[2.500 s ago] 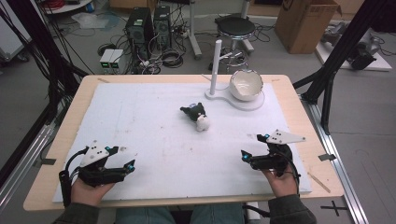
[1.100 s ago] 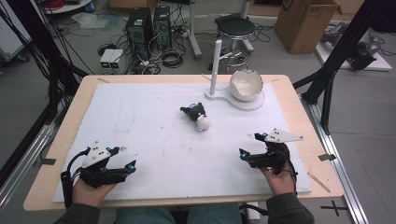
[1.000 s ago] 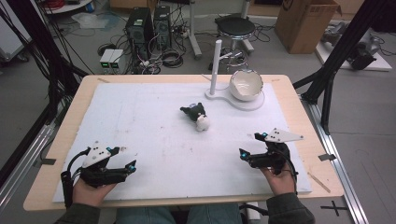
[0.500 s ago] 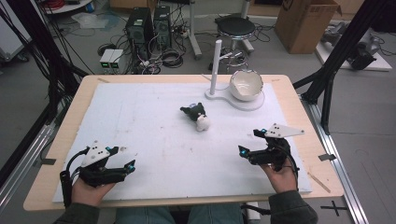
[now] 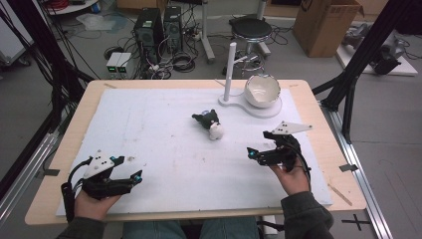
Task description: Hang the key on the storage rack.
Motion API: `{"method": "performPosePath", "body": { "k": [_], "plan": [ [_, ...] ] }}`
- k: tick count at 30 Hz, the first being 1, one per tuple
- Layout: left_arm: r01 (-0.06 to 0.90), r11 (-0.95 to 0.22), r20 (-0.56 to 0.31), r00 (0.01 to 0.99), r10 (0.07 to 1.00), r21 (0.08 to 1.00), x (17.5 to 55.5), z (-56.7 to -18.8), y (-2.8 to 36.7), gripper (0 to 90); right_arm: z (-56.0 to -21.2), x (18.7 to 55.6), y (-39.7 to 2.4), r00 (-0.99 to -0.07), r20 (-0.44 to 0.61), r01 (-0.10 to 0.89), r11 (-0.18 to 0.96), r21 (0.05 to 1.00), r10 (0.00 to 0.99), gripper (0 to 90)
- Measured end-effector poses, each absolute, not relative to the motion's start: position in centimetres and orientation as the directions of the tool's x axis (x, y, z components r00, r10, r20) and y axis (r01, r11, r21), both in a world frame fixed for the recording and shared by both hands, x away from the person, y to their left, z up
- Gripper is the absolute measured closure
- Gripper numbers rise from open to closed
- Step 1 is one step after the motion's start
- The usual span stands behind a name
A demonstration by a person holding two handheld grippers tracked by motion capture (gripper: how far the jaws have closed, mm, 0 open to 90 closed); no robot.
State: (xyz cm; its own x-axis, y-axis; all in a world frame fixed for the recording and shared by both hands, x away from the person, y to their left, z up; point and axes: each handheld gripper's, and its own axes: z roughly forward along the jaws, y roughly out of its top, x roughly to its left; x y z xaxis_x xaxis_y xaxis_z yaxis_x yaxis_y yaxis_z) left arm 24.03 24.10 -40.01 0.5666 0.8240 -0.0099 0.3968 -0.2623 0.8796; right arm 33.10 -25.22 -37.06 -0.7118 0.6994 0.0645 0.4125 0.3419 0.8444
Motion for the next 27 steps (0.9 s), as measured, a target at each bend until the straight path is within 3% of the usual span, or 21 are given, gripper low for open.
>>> {"method": "performPosePath", "body": {
  "k": [27],
  "plan": [
    [0.396,-0.270,-0.002,0.566,0.824,0.878,23.9,-40.1,24.1,22.2,-36.4,37.2,-21.9,-0.715,0.111,0.449,0.331,0.830,0.690,10.6]
  ]
}}
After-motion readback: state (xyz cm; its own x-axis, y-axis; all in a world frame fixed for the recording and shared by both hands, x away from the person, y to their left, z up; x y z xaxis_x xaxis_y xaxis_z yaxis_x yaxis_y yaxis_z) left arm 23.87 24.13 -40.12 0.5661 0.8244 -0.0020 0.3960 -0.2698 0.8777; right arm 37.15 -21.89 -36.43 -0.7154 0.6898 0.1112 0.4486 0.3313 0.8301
